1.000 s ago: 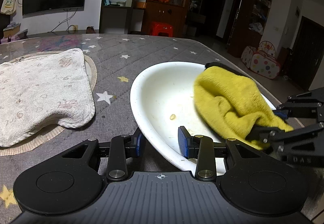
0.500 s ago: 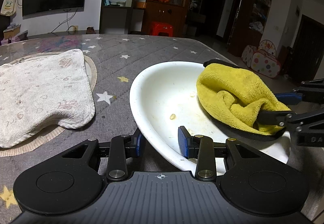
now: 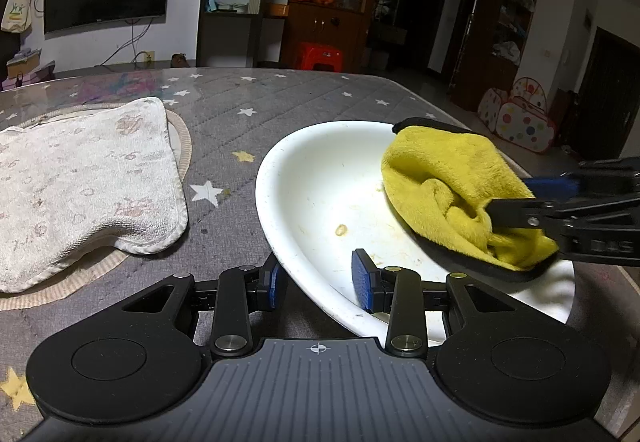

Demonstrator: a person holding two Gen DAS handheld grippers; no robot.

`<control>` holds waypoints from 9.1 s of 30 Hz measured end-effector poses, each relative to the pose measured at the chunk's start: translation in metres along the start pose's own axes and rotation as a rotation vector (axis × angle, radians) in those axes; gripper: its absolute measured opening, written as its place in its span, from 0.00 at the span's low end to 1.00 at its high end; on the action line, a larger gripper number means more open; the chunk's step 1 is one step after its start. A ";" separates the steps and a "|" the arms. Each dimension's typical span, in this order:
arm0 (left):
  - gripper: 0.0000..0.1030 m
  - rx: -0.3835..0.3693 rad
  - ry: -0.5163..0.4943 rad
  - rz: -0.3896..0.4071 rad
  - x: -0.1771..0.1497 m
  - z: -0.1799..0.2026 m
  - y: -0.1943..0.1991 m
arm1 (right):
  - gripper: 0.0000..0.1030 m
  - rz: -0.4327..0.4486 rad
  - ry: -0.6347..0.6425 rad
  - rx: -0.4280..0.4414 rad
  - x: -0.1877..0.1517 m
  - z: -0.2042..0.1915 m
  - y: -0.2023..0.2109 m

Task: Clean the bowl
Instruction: 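Hold the bowl tilted with the left gripper while the right rubs the towel along its inner wall, then turn the bowl with the left gripper while the right keeps wiping with the towel, then lift the yellow towel out of the bowl with the right gripper, then lower the bowl onto the table with the left gripper while the right drops the towel beside it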

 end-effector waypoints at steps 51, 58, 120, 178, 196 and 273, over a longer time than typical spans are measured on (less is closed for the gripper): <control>0.22 0.003 -0.025 -0.150 0.037 -0.018 -0.019 | 0.25 -0.024 0.213 -0.025 -0.013 -0.008 -0.010; 0.24 -0.021 -0.089 -0.181 0.063 -0.026 -0.053 | 0.25 -0.036 0.172 -0.013 -0.016 -0.006 -0.001; 0.29 -0.010 0.192 -0.129 0.013 0.012 0.000 | 0.25 0.022 0.327 0.006 0.003 -0.039 -0.018; 0.18 0.136 0.124 -0.113 0.060 -0.087 0.001 | 0.25 0.076 0.274 -0.049 0.059 -0.069 -0.095; 0.18 0.155 0.158 -0.099 0.060 -0.094 0.005 | 0.25 0.094 0.375 0.075 0.047 -0.108 -0.058; 0.52 0.239 0.116 -0.030 0.069 -0.106 0.032 | 0.25 0.046 -0.091 -0.109 0.037 0.059 -0.093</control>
Point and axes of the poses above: each gripper's, at about its wrist camera, not at the fingertips, and y roughly against the way its jaws point, z to its right, x to its top, the point moved 10 cm from there along -y, roughly the way its jaws point, and after that the axes turned 15 degrees about -x, right-handed, at the moved point
